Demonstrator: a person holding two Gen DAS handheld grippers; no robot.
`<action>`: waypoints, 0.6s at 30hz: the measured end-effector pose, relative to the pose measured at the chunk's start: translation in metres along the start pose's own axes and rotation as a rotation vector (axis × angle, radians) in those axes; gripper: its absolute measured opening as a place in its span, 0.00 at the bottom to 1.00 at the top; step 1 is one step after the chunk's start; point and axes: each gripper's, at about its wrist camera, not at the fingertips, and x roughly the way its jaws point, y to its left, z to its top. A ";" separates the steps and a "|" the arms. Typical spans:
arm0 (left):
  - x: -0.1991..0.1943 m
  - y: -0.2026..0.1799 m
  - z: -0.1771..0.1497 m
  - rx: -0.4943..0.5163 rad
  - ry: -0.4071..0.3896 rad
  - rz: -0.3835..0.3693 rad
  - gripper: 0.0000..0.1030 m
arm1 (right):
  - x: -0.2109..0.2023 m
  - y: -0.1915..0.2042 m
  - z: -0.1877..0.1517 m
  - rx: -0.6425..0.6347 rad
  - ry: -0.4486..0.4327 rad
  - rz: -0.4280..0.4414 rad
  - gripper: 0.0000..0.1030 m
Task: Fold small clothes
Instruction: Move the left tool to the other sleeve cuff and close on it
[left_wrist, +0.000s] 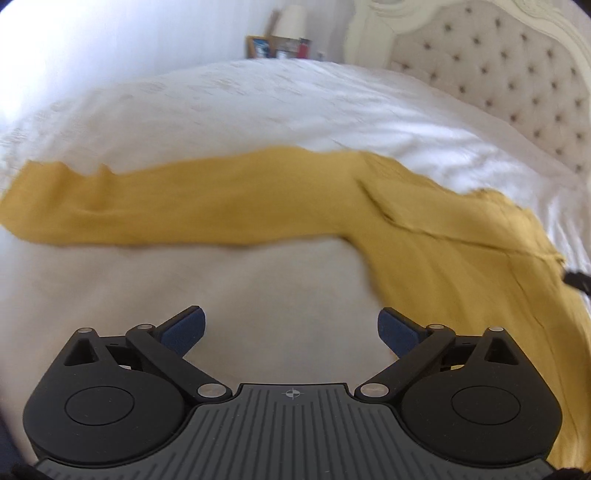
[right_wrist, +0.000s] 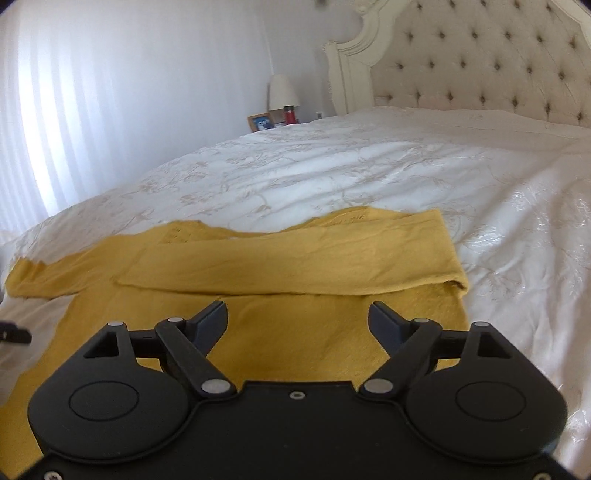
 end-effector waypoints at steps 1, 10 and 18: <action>-0.002 0.013 0.007 -0.021 -0.015 0.022 0.98 | -0.002 0.006 -0.001 -0.013 0.007 0.017 0.83; -0.004 0.121 0.044 -0.154 -0.116 0.231 0.98 | -0.009 0.042 0.000 -0.018 0.011 0.118 0.83; 0.011 0.176 0.056 -0.201 -0.121 0.306 0.89 | -0.014 0.085 0.006 -0.128 -0.005 0.212 0.84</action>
